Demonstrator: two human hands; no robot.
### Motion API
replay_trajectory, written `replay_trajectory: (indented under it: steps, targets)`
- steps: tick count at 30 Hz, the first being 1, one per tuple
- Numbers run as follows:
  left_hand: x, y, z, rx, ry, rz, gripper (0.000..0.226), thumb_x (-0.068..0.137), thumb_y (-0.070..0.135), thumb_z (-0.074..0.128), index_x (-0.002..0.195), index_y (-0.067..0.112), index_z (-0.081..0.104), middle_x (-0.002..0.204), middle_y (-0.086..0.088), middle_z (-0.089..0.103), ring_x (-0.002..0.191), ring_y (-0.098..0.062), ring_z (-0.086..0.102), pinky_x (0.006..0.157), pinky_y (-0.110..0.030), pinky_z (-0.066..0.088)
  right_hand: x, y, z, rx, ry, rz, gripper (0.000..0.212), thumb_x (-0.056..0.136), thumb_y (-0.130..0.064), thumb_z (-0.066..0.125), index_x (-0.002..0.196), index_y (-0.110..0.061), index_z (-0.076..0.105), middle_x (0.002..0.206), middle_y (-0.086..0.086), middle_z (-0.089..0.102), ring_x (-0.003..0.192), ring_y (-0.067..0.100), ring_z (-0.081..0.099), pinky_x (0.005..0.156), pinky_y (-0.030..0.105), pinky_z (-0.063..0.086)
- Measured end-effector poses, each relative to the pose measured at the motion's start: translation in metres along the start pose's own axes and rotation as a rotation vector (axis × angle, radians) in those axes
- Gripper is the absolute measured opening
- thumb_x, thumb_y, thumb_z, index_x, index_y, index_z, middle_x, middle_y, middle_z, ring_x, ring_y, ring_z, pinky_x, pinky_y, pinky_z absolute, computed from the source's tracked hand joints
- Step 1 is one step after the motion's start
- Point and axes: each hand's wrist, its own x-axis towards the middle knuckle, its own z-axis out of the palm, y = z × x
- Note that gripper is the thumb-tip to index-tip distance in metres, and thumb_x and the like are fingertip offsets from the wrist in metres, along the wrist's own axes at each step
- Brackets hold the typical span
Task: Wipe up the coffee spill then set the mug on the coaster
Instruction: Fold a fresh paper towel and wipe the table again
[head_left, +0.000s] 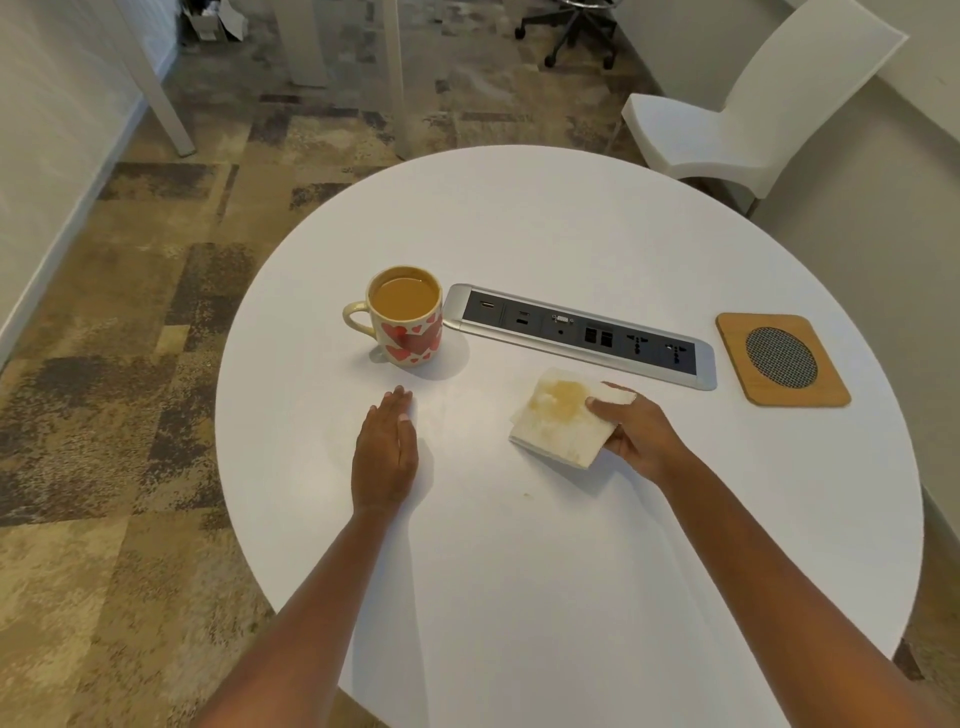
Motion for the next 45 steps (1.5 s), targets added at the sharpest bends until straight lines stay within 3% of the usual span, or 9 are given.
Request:
replay_trajectory:
  steps: [6,10,14,16,21,27,32,40,45]
  targets:
    - [0.002,-0.001,0.000,0.001,0.007,0.004,0.053,0.089,0.026,0.023,0.128,0.003,0.050,0.137,-0.014,0.051,0.131,-0.027,0.044,0.115,-0.037,0.026,-0.007,0.017,0.009,-0.728,0.264,-0.561,0.047,0.082,0.009,0.052,0.125,-0.010,0.059,0.123,0.014,0.064,0.109,0.029,0.061,0.096,0.034,0.046]
    - [0.001,-0.002,0.001,0.006,0.001,0.011,0.052,0.088,0.024,0.023,0.127,0.002,0.050,0.137,-0.014,0.051,0.131,-0.027,0.044,0.115,-0.037,0.026,-0.016,0.043,0.004,-1.228,0.008,-0.814,0.053,0.084,0.014,0.047,0.131,-0.011,0.052,0.142,0.013,0.047,0.132,0.026,0.046,0.110,0.034,0.036]
    - [0.002,-0.003,0.001,0.004,0.006,0.016,0.051,0.089,0.023,0.024,0.126,0.001,0.052,0.136,-0.015,0.052,0.131,-0.027,0.045,0.115,-0.038,0.027,-0.019,0.058,-0.003,-1.534,-0.153,-0.973,0.053,0.077,0.007,0.065,0.128,-0.003,0.054,0.139,0.022,0.048,0.126,0.038,0.049,0.079,0.046,0.059]
    - [0.003,-0.003,0.001,0.007,0.004,0.017,0.050,0.089,0.022,0.025,0.125,0.000,0.052,0.136,-0.015,0.052,0.130,-0.028,0.045,0.115,-0.039,0.028,-0.021,0.063,-0.004,-1.621,-0.226,-0.844,0.055,0.092,-0.010,0.047,0.144,-0.010,0.031,0.155,0.014,0.022,0.144,0.028,0.022,0.105,0.037,0.045]
    - [0.003,-0.004,0.002,0.016,-0.003,0.019,0.050,0.089,0.022,0.025,0.124,0.001,0.054,0.136,-0.015,0.052,0.130,-0.028,0.045,0.115,-0.040,0.028,-0.020,0.054,-0.014,-1.732,-0.462,-0.693,0.073,0.091,-0.026,0.043,0.149,-0.012,0.000,0.159,0.010,-0.009,0.148,0.021,-0.006,0.119,0.026,0.006]
    - [0.004,-0.006,0.002,0.026,-0.003,0.031,0.048,0.088,0.021,0.027,0.122,0.002,0.056,0.135,-0.014,0.054,0.129,-0.028,0.046,0.113,-0.046,0.032,-0.009,0.026,-0.015,-1.925,-0.554,-0.638,0.079,0.088,0.002,0.048,0.150,-0.022,0.004,0.160,0.003,-0.001,0.145,0.021,0.015,0.104,0.031,0.044]
    - [0.004,-0.005,0.002,0.037,-0.002,0.032,0.048,0.088,0.021,0.027,0.121,0.002,0.056,0.135,-0.014,0.054,0.129,-0.028,0.047,0.112,-0.047,0.033,0.000,0.011,-0.013,-1.927,-0.583,-1.043,0.060,0.083,-0.005,0.065,0.138,-0.012,0.043,0.141,0.018,0.046,0.116,0.029,0.055,0.085,0.032,0.055]
    - [0.004,-0.005,0.002,0.061,-0.012,0.061,0.048,0.087,0.018,0.028,0.121,0.000,0.056,0.135,-0.016,0.053,0.129,-0.030,0.046,0.113,-0.045,0.032,0.003,0.036,0.016,-1.709,-0.309,-1.340,0.023,0.062,-0.009,0.085,0.074,-0.001,0.067,0.078,0.016,0.070,0.066,0.029,0.069,0.051,0.029,0.056]
    - [0.005,-0.006,0.003,0.057,0.010,0.059,0.048,0.087,0.018,0.028,0.122,0.001,0.055,0.135,-0.015,0.054,0.128,-0.030,0.047,0.113,-0.043,0.031,0.020,0.037,0.037,-1.536,0.112,-0.881,0.030,0.095,-0.011,0.042,0.123,-0.005,0.048,0.119,0.017,0.052,0.107,0.032,0.051,0.076,0.041,0.048]
